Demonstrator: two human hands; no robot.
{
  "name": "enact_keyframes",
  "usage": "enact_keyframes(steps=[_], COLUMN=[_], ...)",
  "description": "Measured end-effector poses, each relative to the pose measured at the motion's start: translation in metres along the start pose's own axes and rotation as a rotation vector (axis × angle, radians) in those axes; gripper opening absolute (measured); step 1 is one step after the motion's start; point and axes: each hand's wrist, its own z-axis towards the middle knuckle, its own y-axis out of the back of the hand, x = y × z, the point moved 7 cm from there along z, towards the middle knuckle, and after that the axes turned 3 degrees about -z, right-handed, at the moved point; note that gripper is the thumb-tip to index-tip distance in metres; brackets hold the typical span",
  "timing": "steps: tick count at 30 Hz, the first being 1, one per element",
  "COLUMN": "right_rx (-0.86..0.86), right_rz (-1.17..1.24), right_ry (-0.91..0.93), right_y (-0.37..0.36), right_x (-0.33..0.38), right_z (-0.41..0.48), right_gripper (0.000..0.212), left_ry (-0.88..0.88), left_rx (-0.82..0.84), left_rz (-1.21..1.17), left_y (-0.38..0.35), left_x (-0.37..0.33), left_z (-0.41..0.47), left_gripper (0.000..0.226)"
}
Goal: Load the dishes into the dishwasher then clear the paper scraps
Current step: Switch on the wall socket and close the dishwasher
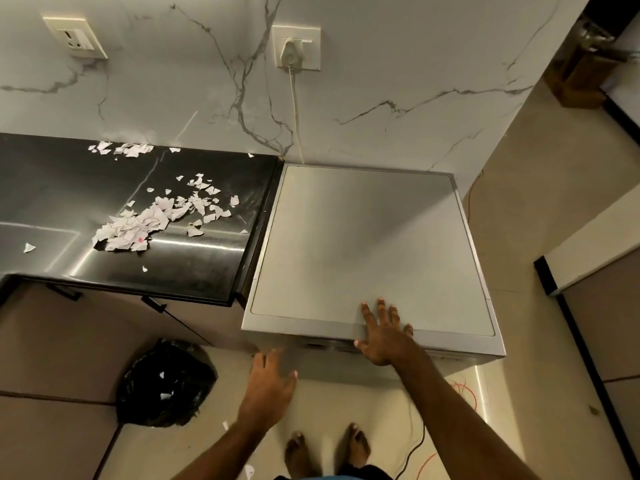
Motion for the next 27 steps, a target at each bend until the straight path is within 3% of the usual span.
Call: enact_keyframes(steps=[3,5,8,13,18,24,27], right_rx=[-0.006,-0.019,-0.019,-0.027,-0.027,-0.021,-0.013], right_rz=[-0.029,-0.034,-0.019,-0.038,-0.024,-0.015,-0.022], right_ry=[-0.049,-0.074,-0.098,-0.111,-0.12,-0.098,-0.097], right_y=[-0.003,-0.007,-0.011,-0.009,-0.014,-0.016,-0.016], right_x=[0.009,0.013,0.016,0.019,0.018,0.015,0.016], right_z=[0.0,-0.001,-0.006,-0.006,-0.006,-0.008,-0.007], right_gripper=[0.109,0.113,0.116,0.12,0.121,0.121,0.122], left_ry=[0.509,0.586,0.613,0.671,0.722,0.783,0.766], left_rx=[0.135,0.177,0.122,0.06,-0.014,-0.205,-0.18], left_rz=[-0.74,-1.095,-1.315,-1.449,-1.482,-1.531,-1.539], left_y=[-0.018,-0.02,-0.011,0.002,-0.003,-0.002,-0.001], left_x=[0.028,0.025,0.016,0.007,0.014,0.018,0.015], left_z=[0.002,0.013,0.027,0.048,0.058,0.061,0.062], left_gripper=[0.089,0.087,0.089,0.087,0.061,0.065,0.06])
